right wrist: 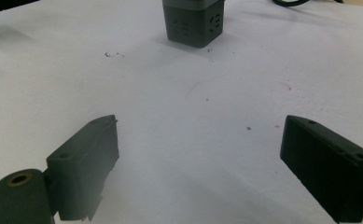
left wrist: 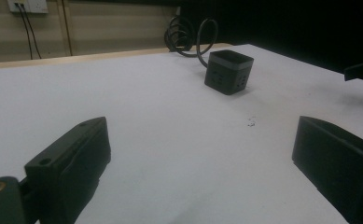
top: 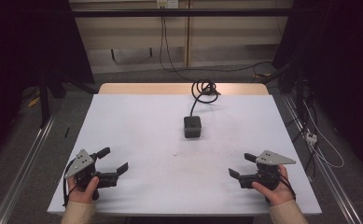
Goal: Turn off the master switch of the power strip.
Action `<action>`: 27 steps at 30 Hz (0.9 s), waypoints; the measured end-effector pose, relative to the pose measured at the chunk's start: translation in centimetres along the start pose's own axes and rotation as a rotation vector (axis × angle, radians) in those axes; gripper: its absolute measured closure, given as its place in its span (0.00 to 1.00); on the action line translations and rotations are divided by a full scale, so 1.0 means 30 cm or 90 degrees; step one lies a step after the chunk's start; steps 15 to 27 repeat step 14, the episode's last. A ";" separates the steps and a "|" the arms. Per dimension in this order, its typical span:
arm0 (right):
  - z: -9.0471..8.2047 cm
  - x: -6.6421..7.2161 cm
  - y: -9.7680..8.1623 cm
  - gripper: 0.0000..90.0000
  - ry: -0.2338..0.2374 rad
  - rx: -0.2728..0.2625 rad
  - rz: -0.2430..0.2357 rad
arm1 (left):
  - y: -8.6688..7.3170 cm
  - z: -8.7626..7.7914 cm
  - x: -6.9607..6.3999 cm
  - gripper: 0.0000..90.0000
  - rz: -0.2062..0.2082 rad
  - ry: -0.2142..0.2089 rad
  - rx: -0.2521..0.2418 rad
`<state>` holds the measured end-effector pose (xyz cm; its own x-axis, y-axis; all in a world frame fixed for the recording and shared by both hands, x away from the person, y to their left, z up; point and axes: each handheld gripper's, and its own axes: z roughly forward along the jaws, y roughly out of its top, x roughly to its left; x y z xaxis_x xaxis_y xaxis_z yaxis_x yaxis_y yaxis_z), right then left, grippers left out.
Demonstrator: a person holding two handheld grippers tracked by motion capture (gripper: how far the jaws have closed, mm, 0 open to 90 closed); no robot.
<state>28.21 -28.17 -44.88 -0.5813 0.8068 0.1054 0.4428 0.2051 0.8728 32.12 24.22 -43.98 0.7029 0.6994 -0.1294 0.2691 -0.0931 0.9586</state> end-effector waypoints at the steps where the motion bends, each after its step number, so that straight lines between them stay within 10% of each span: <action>1: -0.003 0.000 0.000 0.13 0.000 -0.003 0.000 | 0.000 0.001 -0.001 0.05 -0.001 0.000 -0.001; 27: -0.005 -0.014 -0.003 0.12 -0.013 0.003 -0.006 | 0.002 0.000 0.002 0.05 0.002 0.000 0.000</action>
